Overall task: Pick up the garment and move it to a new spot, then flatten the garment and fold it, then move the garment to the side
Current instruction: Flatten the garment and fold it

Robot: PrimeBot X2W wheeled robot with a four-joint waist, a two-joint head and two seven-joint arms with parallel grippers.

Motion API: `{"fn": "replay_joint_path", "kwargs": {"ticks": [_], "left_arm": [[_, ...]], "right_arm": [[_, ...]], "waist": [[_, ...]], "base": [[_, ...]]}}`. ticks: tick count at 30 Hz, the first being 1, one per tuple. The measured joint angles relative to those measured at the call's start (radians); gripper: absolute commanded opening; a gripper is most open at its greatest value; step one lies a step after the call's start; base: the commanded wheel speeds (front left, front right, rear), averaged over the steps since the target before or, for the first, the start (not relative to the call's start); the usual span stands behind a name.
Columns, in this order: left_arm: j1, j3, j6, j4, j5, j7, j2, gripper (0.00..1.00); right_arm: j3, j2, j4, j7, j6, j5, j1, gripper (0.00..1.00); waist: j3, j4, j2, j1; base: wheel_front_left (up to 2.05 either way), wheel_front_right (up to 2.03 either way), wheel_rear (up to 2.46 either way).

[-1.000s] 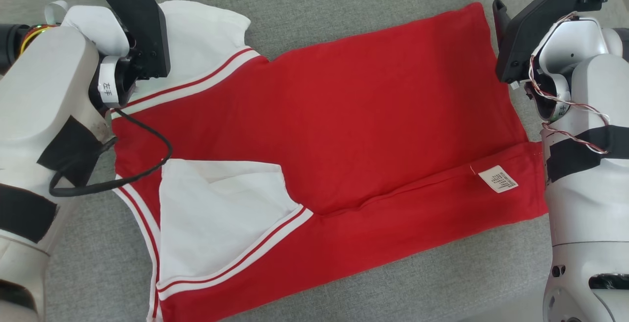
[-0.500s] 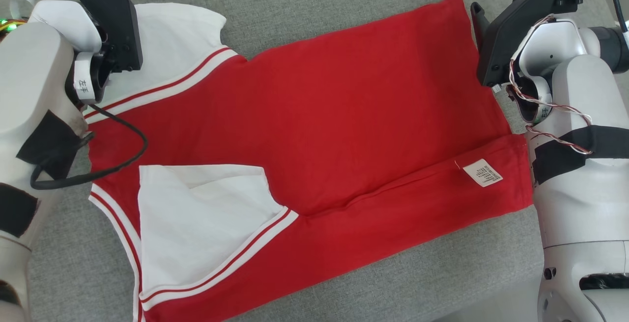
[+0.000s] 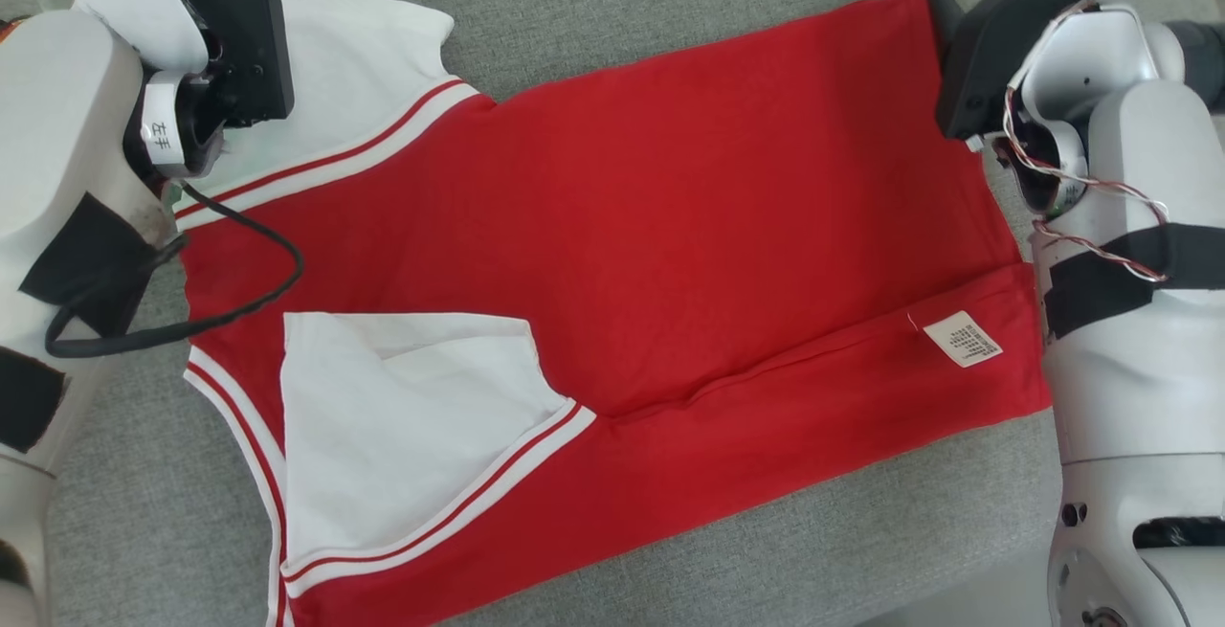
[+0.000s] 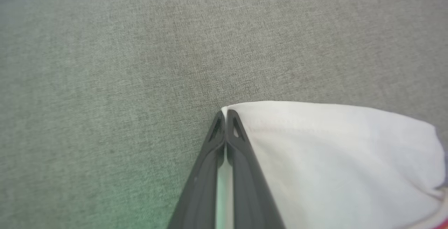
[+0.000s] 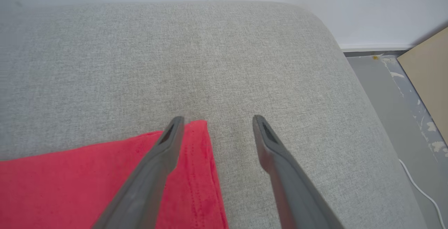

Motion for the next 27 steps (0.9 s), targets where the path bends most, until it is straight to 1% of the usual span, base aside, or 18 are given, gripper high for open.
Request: {"fn": "replay_joint_path", "kwargs": {"ticks": [5, 8, 13, 16, 20, 27], "left_arm": [[0.005, 0.014, 0.012, -0.038, 0.001, -0.051, 0.017, 0.00], [0.004, 0.021, 0.013, -0.061, 0.001, -0.058, 0.027, 0.00], [0.000, 0.017, 0.026, -0.096, 0.006, -0.049, 0.039, 0.00], [0.001, 0.015, 0.036, -0.113, 0.006, -0.046, 0.041, 0.00], [0.001, 0.011, 0.044, -0.134, 0.007, -0.037, 0.044, 0.00], [-0.001, 0.006, 0.038, -0.146, 0.006, -0.037, 0.030, 0.00]], "right_arm": [[0.018, 0.014, 0.004, 0.022, 0.000, -0.012, -0.038, 1.00], [0.017, 0.004, 0.016, 0.090, 0.000, -0.046, -0.052, 1.00], [0.002, -0.009, 0.006, 0.156, 0.000, -0.077, -0.050, 1.00], [0.006, -0.005, 0.003, 0.181, 0.000, -0.069, -0.049, 1.00], [0.030, -0.020, 0.013, 0.222, 0.000, -0.056, -0.080, 1.00], [0.077, -0.047, 0.058, 0.266, 0.000, -0.024, -0.107, 1.00]], "waist": [[0.016, -0.002, 0.0000, 0.0000], [0.030, -0.003, 0.0000, 0.0000], [0.043, -0.002, 0.0001, 0.0000], [0.045, 0.000, 0.0001, 0.0000], [0.048, 0.009, 0.0002, 0.0001], [0.055, 0.037, 0.0001, 0.0001]], "base": [[0.00, 0.00, 0.00], [0.00, 0.00, 0.00], [0.00, 0.00, 0.00], [0.00, 0.00, 0.00], [0.00, 0.00, 0.00], [0.00, 0.00, 0.00]]}}
